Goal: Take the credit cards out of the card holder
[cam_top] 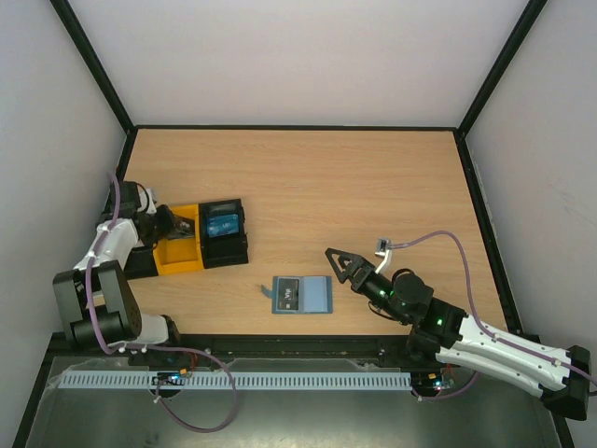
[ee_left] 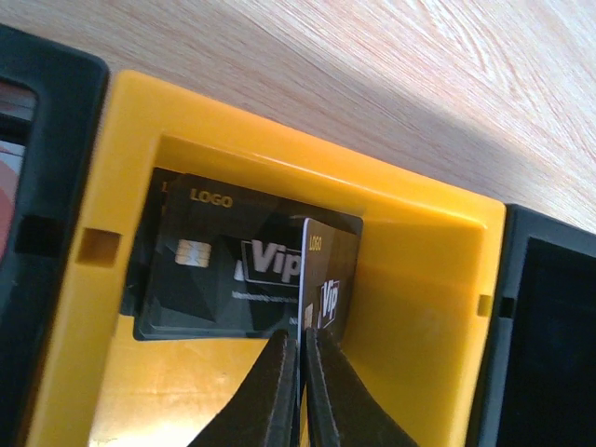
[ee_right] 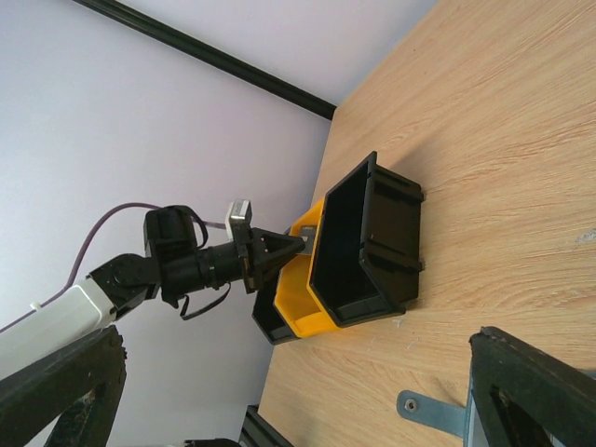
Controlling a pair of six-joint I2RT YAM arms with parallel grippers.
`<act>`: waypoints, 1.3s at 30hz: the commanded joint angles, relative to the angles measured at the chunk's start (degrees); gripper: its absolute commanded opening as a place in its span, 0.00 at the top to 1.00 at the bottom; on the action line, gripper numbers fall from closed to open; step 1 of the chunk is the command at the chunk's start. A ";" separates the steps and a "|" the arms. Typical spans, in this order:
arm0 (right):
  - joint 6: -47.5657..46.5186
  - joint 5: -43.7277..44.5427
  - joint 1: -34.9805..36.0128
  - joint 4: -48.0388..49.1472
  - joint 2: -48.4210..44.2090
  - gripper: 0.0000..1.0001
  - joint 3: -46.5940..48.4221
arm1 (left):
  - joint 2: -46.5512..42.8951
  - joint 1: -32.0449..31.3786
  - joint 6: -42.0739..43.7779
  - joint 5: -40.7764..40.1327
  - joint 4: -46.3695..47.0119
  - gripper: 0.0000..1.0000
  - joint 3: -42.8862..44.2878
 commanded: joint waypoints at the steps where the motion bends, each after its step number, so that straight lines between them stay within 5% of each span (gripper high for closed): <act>1: 0.03 1.17 0.07 0.31 -0.03 0.02 0.90 | 1.53 0.20 0.01 -1.74 -0.05 0.94 1.47; 8: 1.34 1.15 0.11 -0.82 -1.17 0.02 0.76 | 2.59 -0.12 -1.98 -3.57 0.85 0.97 1.18; 26: 4.98 0.99 0.11 -4.83 -2.93 0.02 -0.53 | -6.26 -0.12 -8.27 -8.05 -1.03 0.55 3.93; 36: 4.61 -0.26 0.06 -7.77 4.44 0.02 1.19 | -14.88 -3.74 -8.19 -1.30 -3.06 0.01 0.34; 39: 2.88 -1.31 0.06 -9.76 8.66 0.02 2.71 | -17.22 -7.32 -7.00 -0.84 -4.96 0.00 0.07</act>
